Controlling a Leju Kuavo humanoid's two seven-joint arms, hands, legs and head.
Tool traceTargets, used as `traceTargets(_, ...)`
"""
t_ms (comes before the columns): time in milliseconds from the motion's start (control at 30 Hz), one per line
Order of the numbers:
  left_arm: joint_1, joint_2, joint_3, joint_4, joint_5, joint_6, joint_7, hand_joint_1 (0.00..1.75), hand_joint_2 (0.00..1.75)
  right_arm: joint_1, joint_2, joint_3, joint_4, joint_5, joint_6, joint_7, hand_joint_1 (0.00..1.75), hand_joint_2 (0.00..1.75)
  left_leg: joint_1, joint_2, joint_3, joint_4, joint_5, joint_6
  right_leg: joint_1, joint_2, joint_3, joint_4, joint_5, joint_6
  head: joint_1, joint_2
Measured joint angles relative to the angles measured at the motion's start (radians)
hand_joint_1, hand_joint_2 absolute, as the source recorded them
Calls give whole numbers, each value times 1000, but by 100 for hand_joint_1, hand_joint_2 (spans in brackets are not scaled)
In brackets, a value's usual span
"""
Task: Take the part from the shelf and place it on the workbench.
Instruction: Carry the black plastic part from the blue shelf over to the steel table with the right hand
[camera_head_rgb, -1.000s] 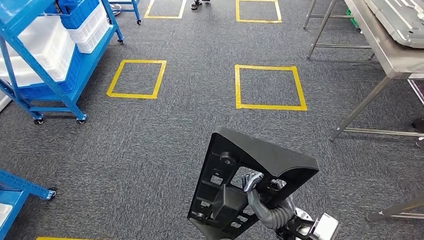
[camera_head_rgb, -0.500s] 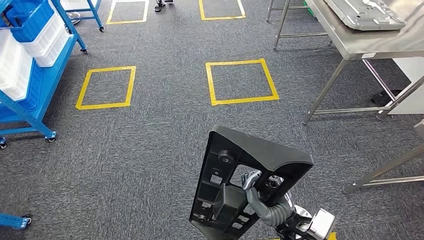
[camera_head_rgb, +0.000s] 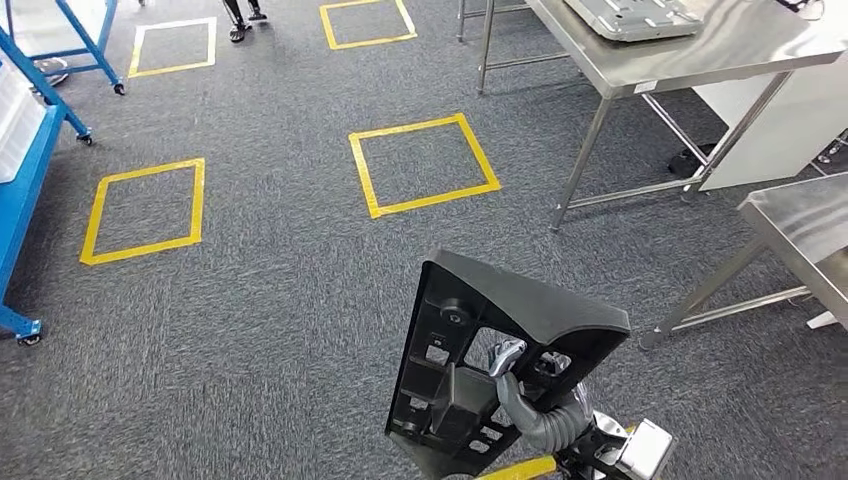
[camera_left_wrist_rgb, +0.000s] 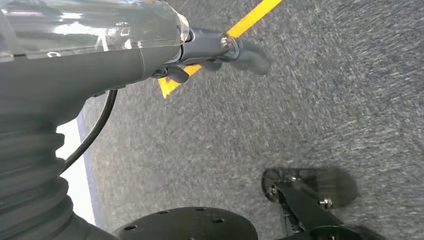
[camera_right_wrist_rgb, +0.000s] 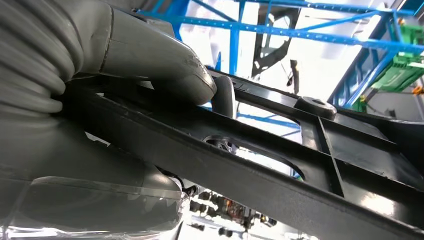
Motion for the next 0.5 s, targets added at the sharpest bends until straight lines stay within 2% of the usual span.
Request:
traceTargets(67,-2,-1,0,0,0,0,0,0,175,2,0,0,0,0,0,0,175,175,-1,10,4,-13,1,6,-3,21,-9,-6,9,15,0,0)
traceTargets(100,-2,-2,0,0,-1,1,0,0,175,4,-1,0,-1,0,0,0,175,175,0,21,6,-21,6,12,-2,16,-12,-5,8,21,0,0)
traceTargets(133,-2,-3,0,0,-1,1,1,0,175,5,-2,0,-1,0,0,0,175,175,2,35,9,-30,13,19,1,-5,-20,8,-2,24,0,0)
traceTargets(167,0,-4,0,0,-2,0,2,0,175,5,-2,0,-2,1,-2,0,175,175,4,50,11,-39,18,25,3,-35,-37,42,-25,27,0,0)
traceTargets(200,2,-5,0,0,-3,-1,5,0,175,7,-3,1,-3,1,-5,0,175,175,3,65,12,-43,21,30,4,-70,-63,98,-57,28,0,0)
traceTargets(233,5,-5,0,0,-4,-3,8,0,175,8,-3,1,-4,2,-9,0,175,175,2,79,11,-44,21,33,3,-92,-95,165,-91,30,0,0)
traceTargets(267,8,-5,0,0,-5,-4,13,0,175,12,-3,1,-6,2,-14,0,175,175,0,93,10,-44,20,33,1,-102,-123,227,-116,33,0,0)
traceTargets(300,9,-4,0,0,-6,-5,17,0,175,17,-3,1,-7,2,-17,0,175,175,-1,107,11,-43,19,33,-1,-106,-138,263,-123,37,0,0)
traceTargets(333,10,-4,0,0,-6,-5,20,0,175,21,-3,1,-8,2,-18,0,175,175,-2,119,11,-42,17,33,-3,-109,-134,260,-112,40,0,0)
traceTargets(367,10,-4,0,0,-6,-5,20,0,175,24,-4,1,-9,3,-19,0,175,175,-2,131,12,-40,14,31,-4,-117,-108,216,-84,42,0,0)
traceTargets(400,10,-4,0,0,-6,-4,18,0,175,25,-4,1,-11,2,-19,0,175,175,-2,141,14,-37,11,27,-5,-134,-66,143,-50,42,0,0)
traceTargets(467,10,-3,0,0,-6,-1,9,0,175,24,-4,1,-15,2,-18,0,175,175,-7,157,16,-28,1,19,0,-179,1,22,-15,33,0,0)
traceTargets(500,9,-2,0,-1,-6,0,4,0,175,23,-4,1,-18,2,-19,0,175,175,-10,165,18,-24,-3,14,3,-192,14,-3,-13,27,0,0)
